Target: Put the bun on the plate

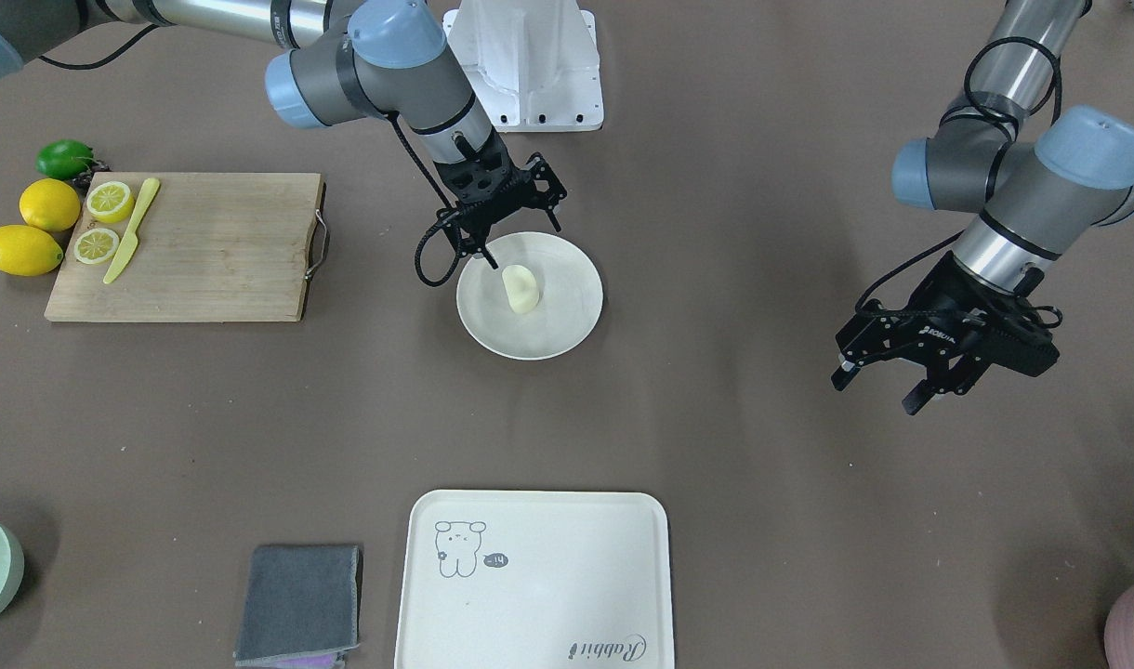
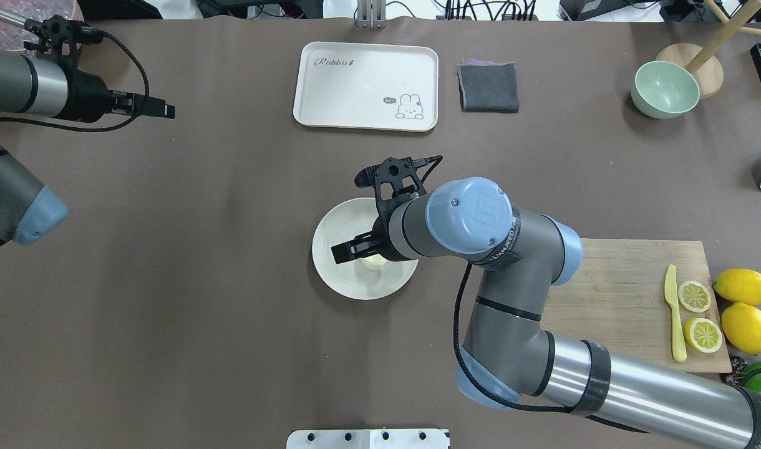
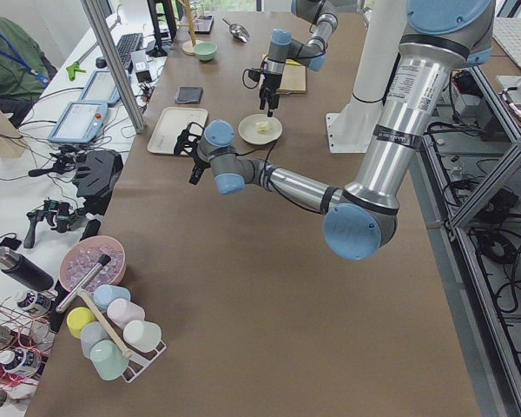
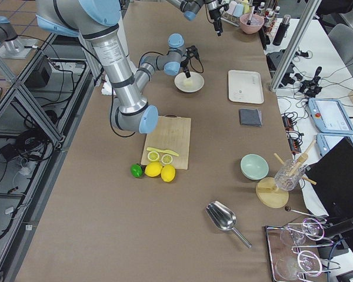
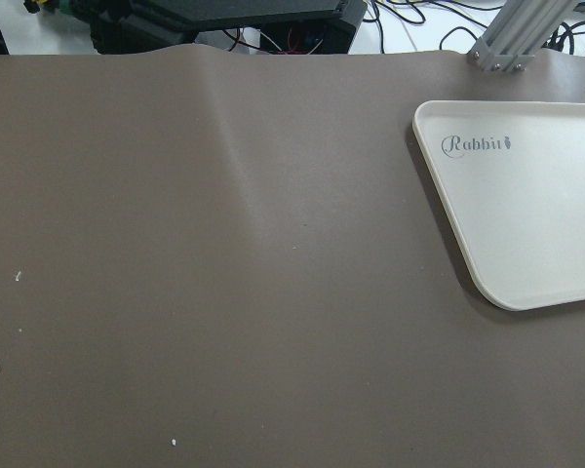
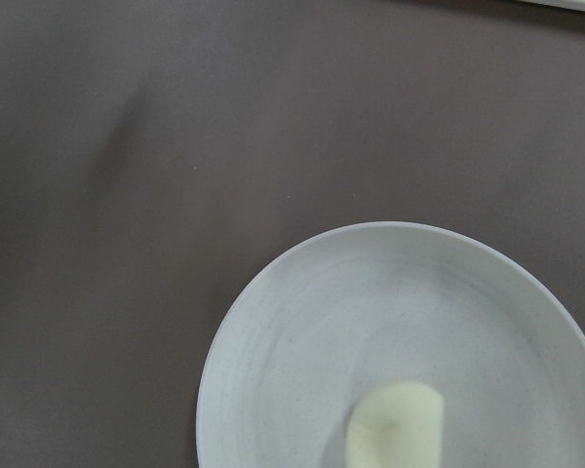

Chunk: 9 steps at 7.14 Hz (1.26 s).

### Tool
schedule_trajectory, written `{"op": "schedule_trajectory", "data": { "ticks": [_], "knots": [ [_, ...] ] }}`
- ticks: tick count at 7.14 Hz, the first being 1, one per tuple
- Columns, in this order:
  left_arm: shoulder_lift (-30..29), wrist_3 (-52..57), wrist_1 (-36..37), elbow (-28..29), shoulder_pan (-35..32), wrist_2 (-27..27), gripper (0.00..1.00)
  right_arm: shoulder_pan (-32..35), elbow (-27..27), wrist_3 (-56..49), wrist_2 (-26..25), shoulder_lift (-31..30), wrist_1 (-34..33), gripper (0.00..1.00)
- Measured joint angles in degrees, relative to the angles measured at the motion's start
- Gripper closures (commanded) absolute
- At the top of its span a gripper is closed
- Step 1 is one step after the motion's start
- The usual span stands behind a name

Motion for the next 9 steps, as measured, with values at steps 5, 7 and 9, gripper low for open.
{"op": "schedule_trajectory", "data": {
  "ticks": [5, 7, 9],
  "knots": [
    [1.4, 3.6, 7.2, 1.7, -12.6, -8.8, 0.03, 11.5, 2.6, 5.8, 4.7, -4.9, -0.5, 0.0],
    [1.3, 15.4, 13.8, 3.8, -21.2, -15.9, 0.03, 19.1, 3.2, 1.0, 11.5, -7.7, -4.5, 0.0],
    [1.0, 23.6, 21.9, 4.7, -28.1, -19.1, 0.03, 27.4, 5.0, -10.4, 17.0, -12.6, -10.9, 0.0]
  ]
}}
